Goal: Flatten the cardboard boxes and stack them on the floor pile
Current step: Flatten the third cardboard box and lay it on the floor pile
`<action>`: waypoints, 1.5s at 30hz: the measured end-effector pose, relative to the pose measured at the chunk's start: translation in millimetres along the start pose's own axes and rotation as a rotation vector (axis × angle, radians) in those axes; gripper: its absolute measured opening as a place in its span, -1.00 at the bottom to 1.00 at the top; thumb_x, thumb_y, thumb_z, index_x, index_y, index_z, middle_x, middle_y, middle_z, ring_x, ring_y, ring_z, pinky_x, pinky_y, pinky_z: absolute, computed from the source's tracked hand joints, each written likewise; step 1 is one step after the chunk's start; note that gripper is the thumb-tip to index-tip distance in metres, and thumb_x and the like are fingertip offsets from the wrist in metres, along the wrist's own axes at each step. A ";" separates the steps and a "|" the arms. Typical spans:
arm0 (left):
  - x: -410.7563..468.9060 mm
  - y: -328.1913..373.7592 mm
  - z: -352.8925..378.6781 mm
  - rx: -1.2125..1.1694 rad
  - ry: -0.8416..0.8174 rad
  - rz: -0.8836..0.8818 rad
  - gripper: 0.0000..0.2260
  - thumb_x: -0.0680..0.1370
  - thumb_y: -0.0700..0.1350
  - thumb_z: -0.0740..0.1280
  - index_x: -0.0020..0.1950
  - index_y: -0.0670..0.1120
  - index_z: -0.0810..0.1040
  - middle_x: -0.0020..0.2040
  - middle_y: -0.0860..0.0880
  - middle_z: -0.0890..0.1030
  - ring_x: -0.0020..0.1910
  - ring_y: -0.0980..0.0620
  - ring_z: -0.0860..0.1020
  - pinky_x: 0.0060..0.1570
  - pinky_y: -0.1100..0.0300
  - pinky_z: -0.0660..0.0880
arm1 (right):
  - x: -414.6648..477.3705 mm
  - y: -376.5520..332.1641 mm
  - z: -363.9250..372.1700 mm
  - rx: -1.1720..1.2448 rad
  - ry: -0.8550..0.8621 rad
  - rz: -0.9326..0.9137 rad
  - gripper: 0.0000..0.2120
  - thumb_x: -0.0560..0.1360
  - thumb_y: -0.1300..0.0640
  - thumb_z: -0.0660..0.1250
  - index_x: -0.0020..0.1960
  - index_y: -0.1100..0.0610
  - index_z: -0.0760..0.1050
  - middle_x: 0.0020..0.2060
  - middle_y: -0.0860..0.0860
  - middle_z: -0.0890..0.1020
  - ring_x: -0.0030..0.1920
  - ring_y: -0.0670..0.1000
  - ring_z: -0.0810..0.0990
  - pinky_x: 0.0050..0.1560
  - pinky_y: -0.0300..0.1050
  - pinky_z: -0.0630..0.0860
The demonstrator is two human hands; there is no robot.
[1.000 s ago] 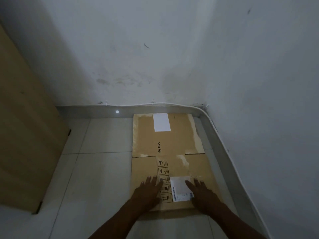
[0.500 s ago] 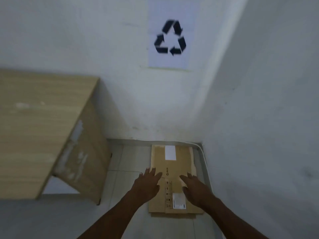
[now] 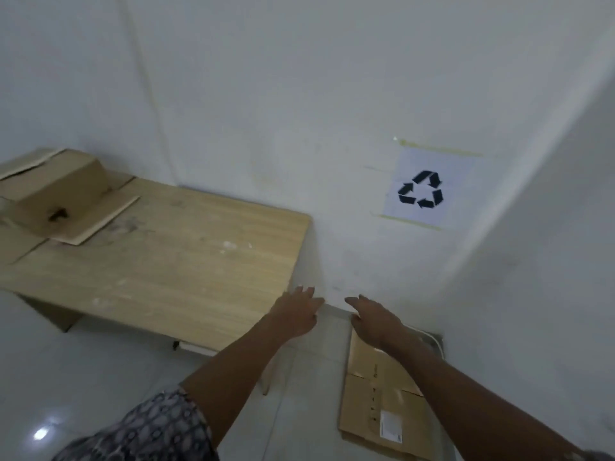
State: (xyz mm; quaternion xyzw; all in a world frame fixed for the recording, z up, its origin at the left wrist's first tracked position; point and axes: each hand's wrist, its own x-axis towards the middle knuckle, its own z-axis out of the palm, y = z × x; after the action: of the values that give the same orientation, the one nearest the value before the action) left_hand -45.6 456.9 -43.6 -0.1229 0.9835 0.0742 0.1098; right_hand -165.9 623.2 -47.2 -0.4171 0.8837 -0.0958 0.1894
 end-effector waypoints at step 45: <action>-91.5 -925.1 -123.9 0.145 -0.015 -0.456 -0.70 0.61 -0.15 0.13 0.34 -0.07 0.41 0.23 -0.11 0.48 0.21 -0.15 0.48 0.04 -0.06 0.46 | 575.3 -753.9 76.3 0.055 -0.204 -0.479 -0.62 0.64 0.13 0.10 0.43 0.00 0.38 0.43 -0.03 0.43 0.41 0.03 0.39 0.33 -0.07 0.37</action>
State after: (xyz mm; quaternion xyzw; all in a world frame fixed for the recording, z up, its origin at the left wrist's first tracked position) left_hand 255.1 -430.8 -12.6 -0.3330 0.9323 -0.0224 0.1395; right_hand 60.4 -300.3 -16.6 -0.6169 0.7330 -0.1192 0.2605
